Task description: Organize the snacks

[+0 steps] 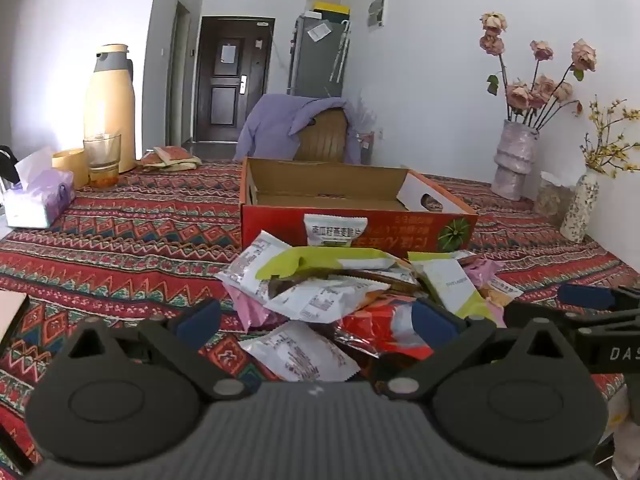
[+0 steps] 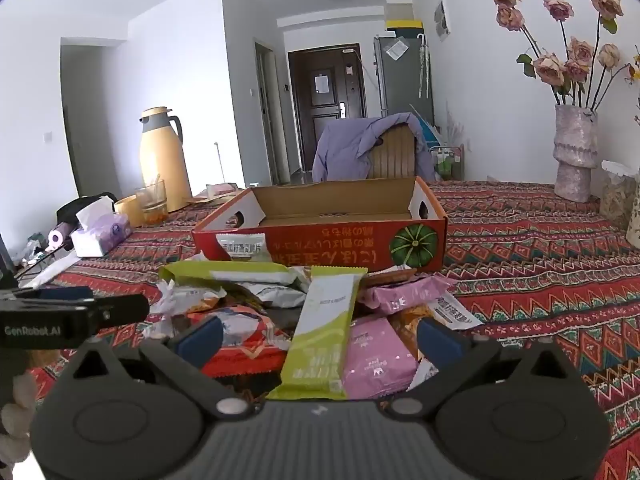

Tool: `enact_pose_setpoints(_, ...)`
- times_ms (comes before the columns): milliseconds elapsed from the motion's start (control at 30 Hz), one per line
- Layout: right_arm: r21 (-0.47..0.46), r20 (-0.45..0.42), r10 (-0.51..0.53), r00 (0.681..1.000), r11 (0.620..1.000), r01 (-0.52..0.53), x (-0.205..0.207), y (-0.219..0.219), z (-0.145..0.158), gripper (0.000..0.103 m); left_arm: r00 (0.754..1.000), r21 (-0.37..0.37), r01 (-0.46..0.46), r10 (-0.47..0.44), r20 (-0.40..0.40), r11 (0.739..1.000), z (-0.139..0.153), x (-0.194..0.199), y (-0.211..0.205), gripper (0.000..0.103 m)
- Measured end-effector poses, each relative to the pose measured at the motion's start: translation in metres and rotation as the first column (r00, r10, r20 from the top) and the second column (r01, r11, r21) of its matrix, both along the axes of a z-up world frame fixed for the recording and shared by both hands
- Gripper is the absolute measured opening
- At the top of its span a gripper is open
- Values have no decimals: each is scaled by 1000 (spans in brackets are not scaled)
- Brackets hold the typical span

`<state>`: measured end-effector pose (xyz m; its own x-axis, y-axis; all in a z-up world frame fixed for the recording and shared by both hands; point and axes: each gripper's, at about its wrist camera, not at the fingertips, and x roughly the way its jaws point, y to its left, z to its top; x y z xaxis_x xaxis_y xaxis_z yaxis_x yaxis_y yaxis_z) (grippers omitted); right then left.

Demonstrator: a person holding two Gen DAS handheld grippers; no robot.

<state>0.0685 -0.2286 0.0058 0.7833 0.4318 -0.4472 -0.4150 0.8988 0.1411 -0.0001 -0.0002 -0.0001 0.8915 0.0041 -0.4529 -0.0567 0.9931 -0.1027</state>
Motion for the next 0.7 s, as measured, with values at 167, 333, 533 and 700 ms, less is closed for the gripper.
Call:
enact_pose_setpoints(167, 10, 13, -4, 1000, 1000, 4, -8, -4, -3, 103, 1000, 16, -25, 25, 0, 1000, 1, 1, -1, 103)
enact_pose_setpoints(333, -5, -14, -5, 1000, 1000, 5, -2, -2, -4, 103, 999, 33, -32, 32, 12, 999, 2, -8, -18, 103)
enact_pose_setpoints(533, -6, -17, -6, 1000, 1000, 6, -1, -2, -5, 103, 1000, -1, -3, 3, 11, 1000, -4, -2, -2, 103)
enact_pose_setpoints(700, -7, -24, -9, 1000, 1000, 8, 1, -2, -7, 103, 1000, -10, 2, -1, 13, 1000, -6, -2, -2, 103)
